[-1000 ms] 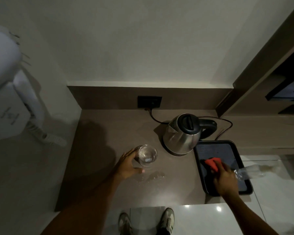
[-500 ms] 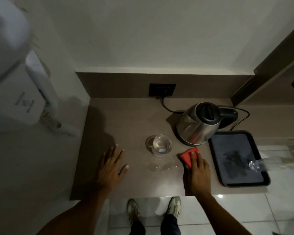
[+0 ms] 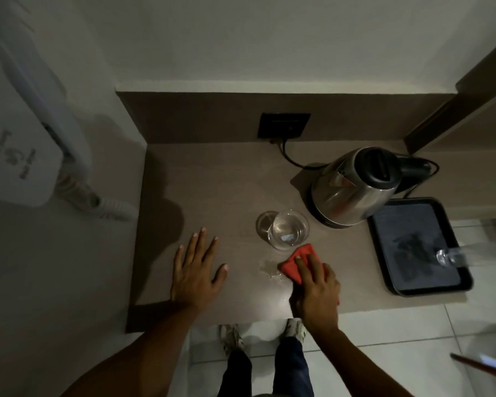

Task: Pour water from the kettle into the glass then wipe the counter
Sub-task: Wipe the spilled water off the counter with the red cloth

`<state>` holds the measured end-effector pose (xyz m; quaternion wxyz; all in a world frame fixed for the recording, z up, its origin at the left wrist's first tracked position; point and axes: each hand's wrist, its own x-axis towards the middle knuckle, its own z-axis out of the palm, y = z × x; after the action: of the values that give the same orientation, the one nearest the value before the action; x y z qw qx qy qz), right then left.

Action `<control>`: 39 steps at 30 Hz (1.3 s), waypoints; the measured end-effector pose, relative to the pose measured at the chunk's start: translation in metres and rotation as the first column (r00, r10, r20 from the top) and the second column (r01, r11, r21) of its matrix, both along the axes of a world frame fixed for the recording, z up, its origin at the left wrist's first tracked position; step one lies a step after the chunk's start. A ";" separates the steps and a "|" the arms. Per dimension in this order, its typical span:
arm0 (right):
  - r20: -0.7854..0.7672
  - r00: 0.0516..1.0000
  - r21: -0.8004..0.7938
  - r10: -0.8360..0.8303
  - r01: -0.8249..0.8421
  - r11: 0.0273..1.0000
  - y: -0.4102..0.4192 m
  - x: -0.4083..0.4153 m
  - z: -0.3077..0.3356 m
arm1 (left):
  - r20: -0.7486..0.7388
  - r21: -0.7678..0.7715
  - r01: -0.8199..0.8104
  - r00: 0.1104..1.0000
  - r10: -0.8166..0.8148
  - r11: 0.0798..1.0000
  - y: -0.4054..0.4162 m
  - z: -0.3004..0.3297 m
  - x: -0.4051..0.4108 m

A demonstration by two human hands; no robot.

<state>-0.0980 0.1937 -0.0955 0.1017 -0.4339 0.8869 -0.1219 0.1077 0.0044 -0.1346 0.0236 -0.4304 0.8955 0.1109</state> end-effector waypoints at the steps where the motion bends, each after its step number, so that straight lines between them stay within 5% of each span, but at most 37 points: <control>1: 0.013 0.998 -0.006 0.065 -0.065 0.998 0.004 0.009 0.000 | 0.000 -0.004 -0.002 1.000 0.002 1.000 0.000 -0.001 0.000; 5: 0.104 0.949 -0.041 0.297 -0.294 0.955 0.015 0.026 0.005 | -0.013 0.000 -0.005 1.000 0.005 1.000 0.001 -0.002 0.000; 10: 0.272 0.893 -0.218 0.360 -0.307 0.926 -0.003 0.023 0.013 | -0.025 0.014 -0.014 1.000 0.014 1.000 0.001 0.000 0.001; 17: 0.066 0.917 -0.021 0.394 -0.393 0.919 -0.072 0.043 0.003 | -0.060 0.008 -0.011 0.998 0.012 1.000 0.001 -0.001 0.003; 27: -0.085 0.894 0.145 0.440 -0.426 0.893 0.006 -0.008 0.003 | -0.073 0.019 -0.011 0.997 0.013 1.000 0.000 0.000 0.002; 34: -0.136 0.979 0.269 0.152 -0.112 0.957 0.024 -0.080 0.015 | -0.072 0.020 -0.023 0.997 0.025 1.000 0.000 0.001 0.001; 39: -0.075 0.982 0.167 -0.175 0.185 0.968 0.001 -0.049 0.016 | -0.067 0.009 -0.033 0.997 0.034 0.999 0.003 0.001 0.000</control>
<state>-0.1471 0.1943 -0.0792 0.1010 -0.3446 0.9324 -0.0402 0.1080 0.0069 -0.1334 -0.0066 -0.4413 0.8880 0.1290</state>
